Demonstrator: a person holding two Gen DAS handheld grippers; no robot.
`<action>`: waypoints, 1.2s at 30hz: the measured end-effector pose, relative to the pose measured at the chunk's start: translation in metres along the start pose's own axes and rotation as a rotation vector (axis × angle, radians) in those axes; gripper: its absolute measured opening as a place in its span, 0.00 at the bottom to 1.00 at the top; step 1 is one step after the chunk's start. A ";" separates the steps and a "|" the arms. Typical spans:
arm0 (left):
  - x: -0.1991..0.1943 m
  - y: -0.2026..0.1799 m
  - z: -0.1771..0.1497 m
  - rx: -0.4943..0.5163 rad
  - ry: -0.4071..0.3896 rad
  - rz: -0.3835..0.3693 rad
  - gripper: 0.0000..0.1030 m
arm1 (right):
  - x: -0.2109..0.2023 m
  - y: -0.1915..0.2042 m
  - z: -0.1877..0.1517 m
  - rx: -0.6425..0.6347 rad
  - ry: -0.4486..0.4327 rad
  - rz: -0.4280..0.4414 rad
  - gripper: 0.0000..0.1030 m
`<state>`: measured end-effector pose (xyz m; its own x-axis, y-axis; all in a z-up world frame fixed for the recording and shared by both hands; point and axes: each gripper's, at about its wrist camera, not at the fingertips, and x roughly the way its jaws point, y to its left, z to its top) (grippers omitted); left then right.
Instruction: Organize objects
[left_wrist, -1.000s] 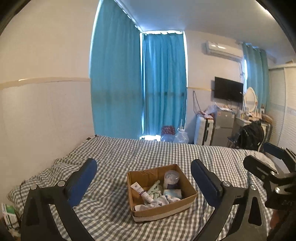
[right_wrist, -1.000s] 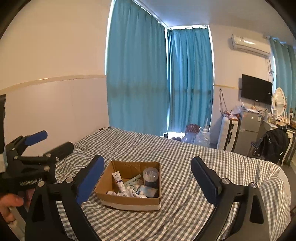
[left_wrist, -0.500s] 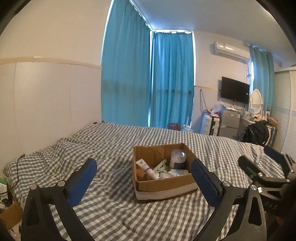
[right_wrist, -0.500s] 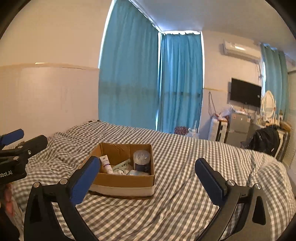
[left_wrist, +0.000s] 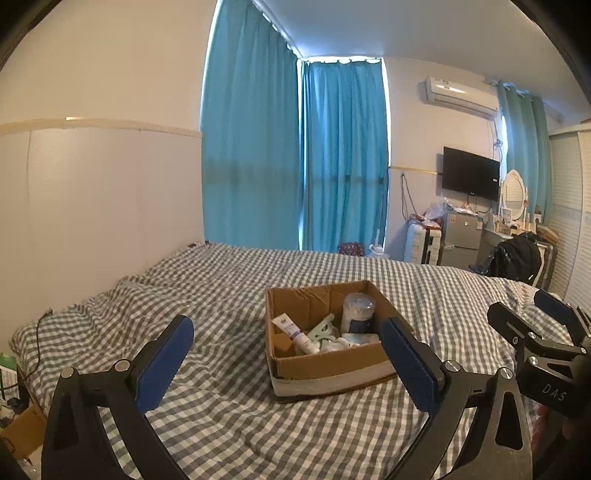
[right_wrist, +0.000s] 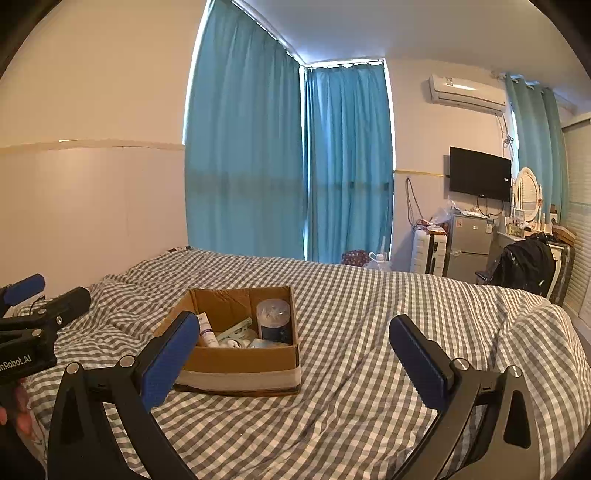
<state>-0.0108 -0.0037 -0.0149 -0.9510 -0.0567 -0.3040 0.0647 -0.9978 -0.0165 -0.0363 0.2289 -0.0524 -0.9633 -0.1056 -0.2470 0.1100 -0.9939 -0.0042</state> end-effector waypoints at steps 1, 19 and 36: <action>-0.001 0.000 0.000 -0.005 -0.001 0.000 1.00 | 0.000 0.000 0.000 0.002 0.002 0.000 1.00; -0.002 0.000 -0.003 -0.003 0.013 -0.001 1.00 | 0.000 0.004 -0.001 0.006 0.018 0.009 1.00; -0.003 -0.002 -0.004 0.007 0.019 0.013 1.00 | -0.001 0.008 -0.002 0.012 0.021 0.015 1.00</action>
<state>-0.0070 -0.0017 -0.0176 -0.9441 -0.0687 -0.3224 0.0747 -0.9972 -0.0063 -0.0341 0.2215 -0.0546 -0.9561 -0.1195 -0.2675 0.1209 -0.9926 0.0111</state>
